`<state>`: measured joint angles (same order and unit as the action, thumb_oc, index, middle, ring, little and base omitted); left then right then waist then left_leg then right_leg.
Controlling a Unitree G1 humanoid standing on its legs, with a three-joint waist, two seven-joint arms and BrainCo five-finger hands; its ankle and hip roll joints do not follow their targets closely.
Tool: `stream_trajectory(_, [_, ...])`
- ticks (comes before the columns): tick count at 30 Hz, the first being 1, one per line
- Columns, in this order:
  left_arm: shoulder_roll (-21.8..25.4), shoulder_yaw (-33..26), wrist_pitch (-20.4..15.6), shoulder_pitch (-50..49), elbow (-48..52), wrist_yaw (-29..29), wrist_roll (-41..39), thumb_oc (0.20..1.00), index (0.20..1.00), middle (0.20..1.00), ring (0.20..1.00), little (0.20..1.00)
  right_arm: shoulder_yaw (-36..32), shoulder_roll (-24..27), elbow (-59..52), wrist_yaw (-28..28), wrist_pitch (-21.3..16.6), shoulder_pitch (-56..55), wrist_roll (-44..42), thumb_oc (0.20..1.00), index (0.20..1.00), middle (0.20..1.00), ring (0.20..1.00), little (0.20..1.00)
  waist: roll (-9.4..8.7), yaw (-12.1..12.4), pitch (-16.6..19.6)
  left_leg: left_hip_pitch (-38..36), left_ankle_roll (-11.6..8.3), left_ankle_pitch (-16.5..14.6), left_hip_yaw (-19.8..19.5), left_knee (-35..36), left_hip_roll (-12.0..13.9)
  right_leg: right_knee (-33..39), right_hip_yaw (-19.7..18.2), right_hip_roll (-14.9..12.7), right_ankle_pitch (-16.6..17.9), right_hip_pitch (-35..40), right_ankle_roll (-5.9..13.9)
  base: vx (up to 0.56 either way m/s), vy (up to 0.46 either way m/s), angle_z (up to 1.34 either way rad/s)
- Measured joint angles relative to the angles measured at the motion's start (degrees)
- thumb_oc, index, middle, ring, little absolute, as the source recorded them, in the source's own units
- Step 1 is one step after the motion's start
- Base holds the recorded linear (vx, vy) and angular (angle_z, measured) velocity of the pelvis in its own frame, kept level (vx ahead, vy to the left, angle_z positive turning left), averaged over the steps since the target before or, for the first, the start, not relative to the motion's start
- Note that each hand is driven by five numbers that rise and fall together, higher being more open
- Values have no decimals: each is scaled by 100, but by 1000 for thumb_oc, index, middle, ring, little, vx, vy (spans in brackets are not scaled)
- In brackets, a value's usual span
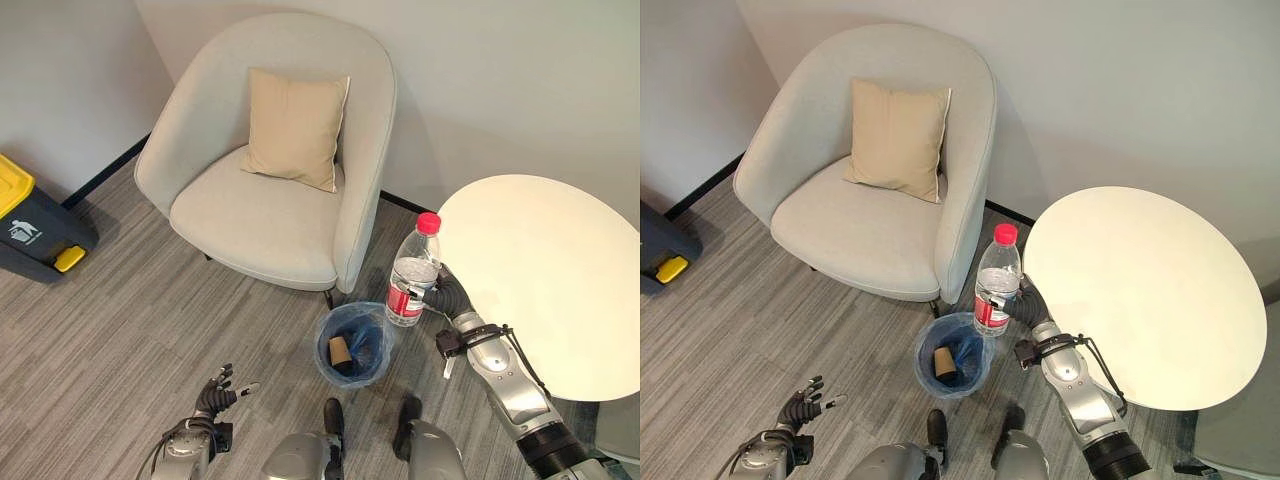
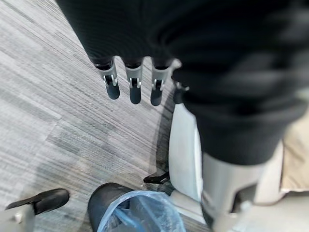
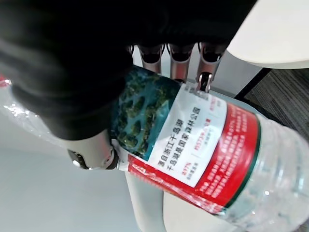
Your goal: Gather garbage on tea table into small bin, then transfer packed bag to large trash can.
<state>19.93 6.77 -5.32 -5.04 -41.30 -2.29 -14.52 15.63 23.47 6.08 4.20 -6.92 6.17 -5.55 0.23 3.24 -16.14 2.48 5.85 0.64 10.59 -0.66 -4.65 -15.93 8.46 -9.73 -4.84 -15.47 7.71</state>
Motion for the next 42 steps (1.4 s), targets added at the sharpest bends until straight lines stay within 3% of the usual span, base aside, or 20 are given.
stream_trajectory(2, [-12,16,-2,-11,-1,2,2,1000,1000,1000,1000,1000,-4,53,9,-44,0,-59,6,200,200,200,200,200,-27,-12,8,-2,-11,5,-191,-51,-98,182,-77,34,150,61,-207,-8,-63,67])
stream_trajectory(4, [-8,32,-2,-20,5,1,4,1000,1000,1000,1000,1000,-6,82,31,-110,0,-56,21,200,200,200,200,200,-35,12,2,47,-57,-15,-327,-115,-143,498,-60,38,620,178,-310,-20,-98,41])
stream_trajectory(5, [-33,19,0,-115,10,0,5,1000,1000,1000,1000,1000,17,99,48,-153,1,-35,70,200,200,200,200,200,18,78,-9,55,-111,30,-398,-109,-112,682,-12,78,912,265,-372,-66,-161,20])
stream_trajectory(7, [-85,-2,-3,-248,16,2,5,1000,1000,1000,1000,1000,176,197,78,-204,1,16,126,200,200,200,200,200,104,117,-5,99,-234,47,-540,-104,17,1117,159,234,1111,513,-422,-94,-132,26])
stream_trajectory(8, [-104,-4,-5,-242,20,1,6,1000,1000,1000,1000,1000,386,358,65,-211,3,88,237,200,200,200,200,200,96,121,1,188,-349,15,-644,-162,66,1347,324,280,1179,584,-424,-132,-93,45])
stream_trajectory(11, [-142,122,-12,-17,-8,-4,6,1000,1000,1000,1000,1000,818,736,99,-337,10,536,558,200,200,200,200,200,132,210,-125,690,-440,59,-964,-461,184,1525,676,391,1274,463,-551,-129,-83,52])
stream_trajectory(14, [-191,234,-8,222,-53,-11,5,1000,1000,1000,1000,1000,880,746,240,-360,9,923,694,200,200,200,200,200,197,361,-404,952,-498,91,-1043,-621,254,1418,789,452,1274,279,-695,-157,-52,24])
stream_trajectory(16, [-162,303,-53,451,-68,-92,0,1000,1000,1000,1000,1000,1033,756,320,-223,-9,1434,843,200,200,200,200,200,285,344,-668,1484,-678,-98,-1176,-1107,287,855,918,403,998,-216,-857,-74,-11,22])
stream_trajectory(21, [-60,470,-70,1101,-95,-346,-10,1000,1000,1000,1000,1000,1121,723,685,167,8,2411,1488,200,200,200,200,200,251,447,-1441,2457,-611,-211,-1339,-1894,256,-347,1059,141,556,-1272,-1014,-87,-2,26])
stream_trajectory(24, [6,639,-128,1365,-3,-566,-37,1000,1000,1000,1000,1000,1065,563,1038,685,95,2792,1576,200,200,200,200,200,242,496,-1545,3230,-589,-313,-1363,-2460,204,-982,1058,-13,408,-2013,-996,-103,47,19])
stream_trajectory(27, [17,675,-179,1681,116,-661,-60,1000,1000,1000,1000,1000,1070,536,1342,976,217,3127,1616,200,200,200,200,200,286,488,-1753,3823,-553,-384,-1396,-2930,101,-1512,1056,-193,265,-2584,-1111,-92,35,16])
stream_trajectory(38, [419,1132,-288,2457,654,-903,-288,1000,1000,1000,1000,1000,1293,468,3422,1682,510,4834,1668,200,200,200,200,200,276,465,-1750,6438,-474,-578,-1398,-4623,-261,-3573,818,-837,-352,-5149,-1171,-31,14,27])
stream_trajectory(42, [475,1314,-293,2473,716,-902,-351,1000,1000,1000,1000,1000,1303,467,3937,1700,609,5058,1508,200,200,200,200,200,279,583,-1744,6624,-475,-578,-1292,-4598,-267,-3757,669,-882,-518,-5434,-1138,22,12,17])
